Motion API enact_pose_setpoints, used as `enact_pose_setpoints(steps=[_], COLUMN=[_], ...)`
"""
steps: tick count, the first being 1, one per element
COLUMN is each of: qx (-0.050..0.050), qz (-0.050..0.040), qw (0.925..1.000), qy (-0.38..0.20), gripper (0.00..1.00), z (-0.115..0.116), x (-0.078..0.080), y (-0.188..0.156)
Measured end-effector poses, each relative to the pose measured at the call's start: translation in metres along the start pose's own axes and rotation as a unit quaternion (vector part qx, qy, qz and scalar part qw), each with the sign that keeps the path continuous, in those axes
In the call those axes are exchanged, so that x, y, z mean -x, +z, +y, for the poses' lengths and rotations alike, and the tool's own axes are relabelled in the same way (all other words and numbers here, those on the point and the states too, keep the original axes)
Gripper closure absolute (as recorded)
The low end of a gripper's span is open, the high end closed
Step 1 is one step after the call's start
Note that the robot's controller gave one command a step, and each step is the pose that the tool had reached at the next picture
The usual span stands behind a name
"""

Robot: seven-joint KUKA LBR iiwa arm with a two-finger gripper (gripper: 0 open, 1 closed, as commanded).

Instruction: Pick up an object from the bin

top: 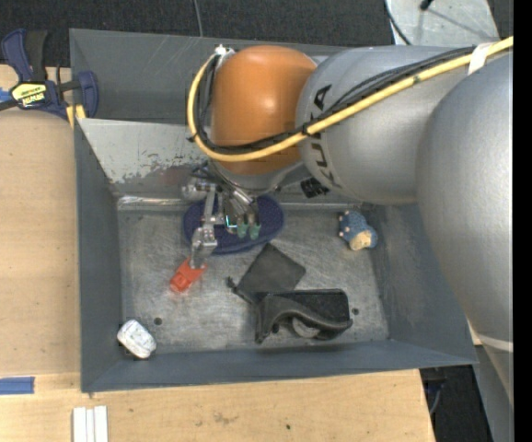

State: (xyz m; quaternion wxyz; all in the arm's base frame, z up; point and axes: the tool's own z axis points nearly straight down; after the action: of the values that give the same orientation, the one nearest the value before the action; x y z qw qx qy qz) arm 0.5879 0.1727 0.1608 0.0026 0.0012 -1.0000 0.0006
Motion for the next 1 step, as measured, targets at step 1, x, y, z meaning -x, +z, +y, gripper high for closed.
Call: enact_pose_setpoints(steps=[1], qx=[0.000], qz=[-0.0056], qw=[0.9779], qy=[-0.209], gripper=[0.00], z=[-0.0098], x=[-0.0142], y=[0.0878])
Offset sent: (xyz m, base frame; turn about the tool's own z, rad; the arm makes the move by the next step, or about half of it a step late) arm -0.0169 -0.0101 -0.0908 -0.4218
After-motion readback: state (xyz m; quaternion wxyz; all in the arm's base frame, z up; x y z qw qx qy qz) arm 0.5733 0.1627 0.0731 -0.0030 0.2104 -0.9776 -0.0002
